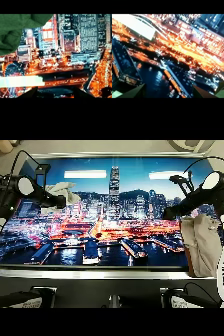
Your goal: Fold the shirts.
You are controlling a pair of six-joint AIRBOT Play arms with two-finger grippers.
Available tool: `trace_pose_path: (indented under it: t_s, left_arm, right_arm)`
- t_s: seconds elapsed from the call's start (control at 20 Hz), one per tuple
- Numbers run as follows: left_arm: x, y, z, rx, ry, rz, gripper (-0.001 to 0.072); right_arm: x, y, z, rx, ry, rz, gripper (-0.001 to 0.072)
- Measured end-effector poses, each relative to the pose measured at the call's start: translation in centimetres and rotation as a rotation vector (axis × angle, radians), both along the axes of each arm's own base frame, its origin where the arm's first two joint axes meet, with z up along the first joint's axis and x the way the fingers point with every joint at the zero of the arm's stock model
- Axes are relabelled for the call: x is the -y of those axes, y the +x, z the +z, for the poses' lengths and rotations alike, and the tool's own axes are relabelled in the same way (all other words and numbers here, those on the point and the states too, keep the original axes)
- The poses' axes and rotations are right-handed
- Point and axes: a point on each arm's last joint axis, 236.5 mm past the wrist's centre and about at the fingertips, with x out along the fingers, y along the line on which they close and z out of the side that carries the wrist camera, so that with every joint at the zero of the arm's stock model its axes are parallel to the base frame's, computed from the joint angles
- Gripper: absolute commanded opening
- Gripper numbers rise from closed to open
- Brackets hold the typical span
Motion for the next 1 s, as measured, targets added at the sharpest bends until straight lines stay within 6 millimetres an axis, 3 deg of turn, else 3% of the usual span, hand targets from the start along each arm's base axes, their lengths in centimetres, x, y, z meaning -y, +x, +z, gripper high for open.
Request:
trace_pose_path:
  t_s: [0.25, 0.4, 0.45, 0.6, 0.7, 0.8, 1.0]
  left_arm:
    - [1.1, 3.9, 1.8, 0.173, -0.062, 0.020, 0.0551]
    - [1.3, 6.3, 2.6, 0.260, -0.114, 0.054, 0.0685]
    - [0.5, 7.4, 2.7, 0.279, -0.128, 0.090, 0.0686]
    - [-5.0, 10.8, 1.6, 0.259, -0.192, 0.272, 0.0701]
    - [-9.7, 11.9, -0.7, 0.182, -0.257, 0.432, 0.0700]
    - [-13.9, 11.7, -4.0, 0.080, -0.301, 0.578, 0.0700]
    - [-17.4, 11.5, -9.4, -0.041, -0.360, 0.726, 0.0699]
  right_arm:
    - [0.5, 4.1, 1.0, 0.176, -0.009, -0.043, 0.0605]
    - [0.9, 6.8, 2.1, 0.295, -0.016, -0.073, 0.0606]
    - [1.0, 7.5, 2.5, 0.330, -0.017, -0.081, 0.0606]
    - [1.2, 8.8, 3.3, 0.390, -0.018, -0.096, 0.0606]
    - [1.2, 8.8, 3.3, 0.392, -0.016, -0.097, 0.0606]
    - [1.1, 8.5, 3.0, 0.377, -0.016, -0.086, 0.0606]
    - [0.9, 8.0, 2.6, 0.350, -0.021, -0.058, 0.0605]
